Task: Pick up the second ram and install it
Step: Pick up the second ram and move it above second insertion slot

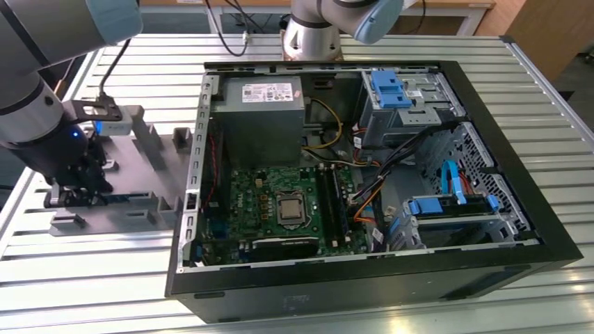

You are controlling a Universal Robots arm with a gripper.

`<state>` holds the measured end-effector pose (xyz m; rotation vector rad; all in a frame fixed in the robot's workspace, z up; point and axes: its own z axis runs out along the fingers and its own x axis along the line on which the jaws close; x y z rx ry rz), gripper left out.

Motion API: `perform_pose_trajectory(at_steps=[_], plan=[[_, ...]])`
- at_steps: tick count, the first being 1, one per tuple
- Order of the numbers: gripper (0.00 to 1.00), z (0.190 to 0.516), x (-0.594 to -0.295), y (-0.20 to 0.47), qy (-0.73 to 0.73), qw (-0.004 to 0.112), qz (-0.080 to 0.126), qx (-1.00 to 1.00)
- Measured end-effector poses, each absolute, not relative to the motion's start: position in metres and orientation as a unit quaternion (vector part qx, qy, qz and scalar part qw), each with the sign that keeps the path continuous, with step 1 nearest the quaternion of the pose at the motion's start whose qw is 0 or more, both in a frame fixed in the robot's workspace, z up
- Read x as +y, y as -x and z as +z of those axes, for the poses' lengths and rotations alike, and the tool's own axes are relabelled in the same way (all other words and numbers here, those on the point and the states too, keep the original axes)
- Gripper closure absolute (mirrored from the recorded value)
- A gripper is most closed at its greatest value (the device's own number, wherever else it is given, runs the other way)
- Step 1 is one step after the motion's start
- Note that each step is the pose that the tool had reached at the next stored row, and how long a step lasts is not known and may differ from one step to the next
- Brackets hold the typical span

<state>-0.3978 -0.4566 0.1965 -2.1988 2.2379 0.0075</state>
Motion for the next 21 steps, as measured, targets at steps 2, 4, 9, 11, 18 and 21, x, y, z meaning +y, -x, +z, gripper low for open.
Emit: perform_pose_trajectory(at_steps=[2, 4, 9, 11, 18, 21], plan=[[0.67, 0.1952, -0.4567, 0.3978, 0.701, 0.002, 0.003, 0.713], [0.67, 0.1937, -0.4569, 0.3978, 0.701, 0.003, 0.003, 0.713], [0.67, 0.1922, -0.457, 0.3978, 0.702, 0.003, 0.004, 0.713], [0.68, 0.192, -0.457, 0.3978, 0.702, 0.003, 0.004, 0.713], [0.75, 0.1904, -0.4571, 0.3978, 0.702, 0.004, 0.004, 0.712], [0.75, 0.1902, -0.4571, 0.3978, 0.702, 0.003, 0.004, 0.712]])
